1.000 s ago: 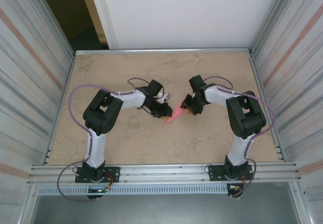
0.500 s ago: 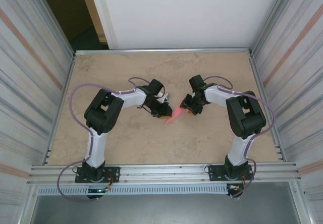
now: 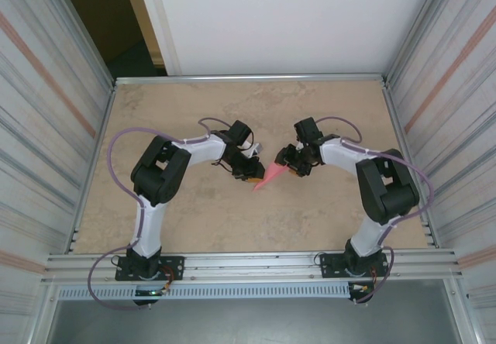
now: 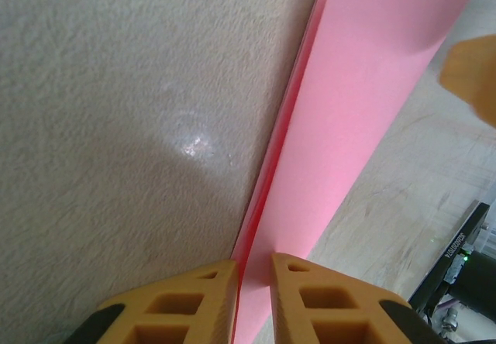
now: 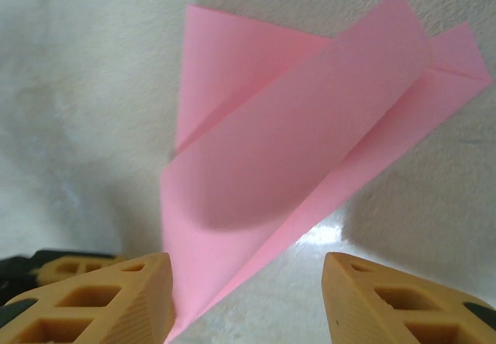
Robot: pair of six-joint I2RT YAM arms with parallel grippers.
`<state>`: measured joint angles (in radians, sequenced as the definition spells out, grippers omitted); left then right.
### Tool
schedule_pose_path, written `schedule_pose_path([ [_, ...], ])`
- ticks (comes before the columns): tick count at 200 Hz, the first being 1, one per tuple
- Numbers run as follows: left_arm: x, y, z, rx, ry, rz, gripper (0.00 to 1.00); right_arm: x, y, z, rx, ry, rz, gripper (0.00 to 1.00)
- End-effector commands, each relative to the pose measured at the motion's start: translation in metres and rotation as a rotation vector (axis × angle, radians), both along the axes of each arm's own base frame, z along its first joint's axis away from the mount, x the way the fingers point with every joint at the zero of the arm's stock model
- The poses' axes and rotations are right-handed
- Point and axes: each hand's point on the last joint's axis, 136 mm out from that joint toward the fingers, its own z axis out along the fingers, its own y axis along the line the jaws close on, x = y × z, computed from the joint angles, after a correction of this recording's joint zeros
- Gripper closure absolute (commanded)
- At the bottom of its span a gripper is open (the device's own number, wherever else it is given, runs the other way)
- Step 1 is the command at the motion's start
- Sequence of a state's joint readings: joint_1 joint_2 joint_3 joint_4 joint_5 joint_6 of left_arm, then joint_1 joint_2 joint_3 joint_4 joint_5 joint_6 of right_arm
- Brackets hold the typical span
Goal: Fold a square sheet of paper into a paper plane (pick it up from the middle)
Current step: Fold the wing for the fifth time at the center of the table.
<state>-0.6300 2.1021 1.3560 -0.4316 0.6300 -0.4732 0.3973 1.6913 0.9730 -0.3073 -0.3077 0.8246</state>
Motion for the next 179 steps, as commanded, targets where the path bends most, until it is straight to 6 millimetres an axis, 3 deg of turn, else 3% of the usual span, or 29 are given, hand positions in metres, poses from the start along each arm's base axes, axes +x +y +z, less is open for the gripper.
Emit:
schedule_pose_path([
  [1,-0.028,0.043,-0.076,0.263,0.088,-0.007,0.79,0.006,0.012,0.033,0.087,-0.141,0.058,0.5],
  [15,-0.027,0.043,-0.077,0.264,0.088,-0.007,0.79,0.001,0.022,0.038,0.123,-0.177,0.106,0.56],
  [37,-0.027,0.043,-0.077,0.265,0.088,-0.008,0.79,-0.001,0.037,0.041,0.172,-0.191,0.161,0.73],
  [67,-0.027,0.043,-0.077,0.268,0.089,-0.006,0.79,-0.001,0.051,0.027,0.203,-0.154,0.182,0.87],
  [109,-0.028,0.043,-0.078,0.269,0.093,-0.005,0.79,0.001,0.055,0.007,0.196,-0.095,0.172,0.91],
  [179,-0.027,0.042,-0.079,0.267,0.095,-0.006,0.79,-0.002,0.043,-0.024,0.133,-0.011,0.121,0.91],
])
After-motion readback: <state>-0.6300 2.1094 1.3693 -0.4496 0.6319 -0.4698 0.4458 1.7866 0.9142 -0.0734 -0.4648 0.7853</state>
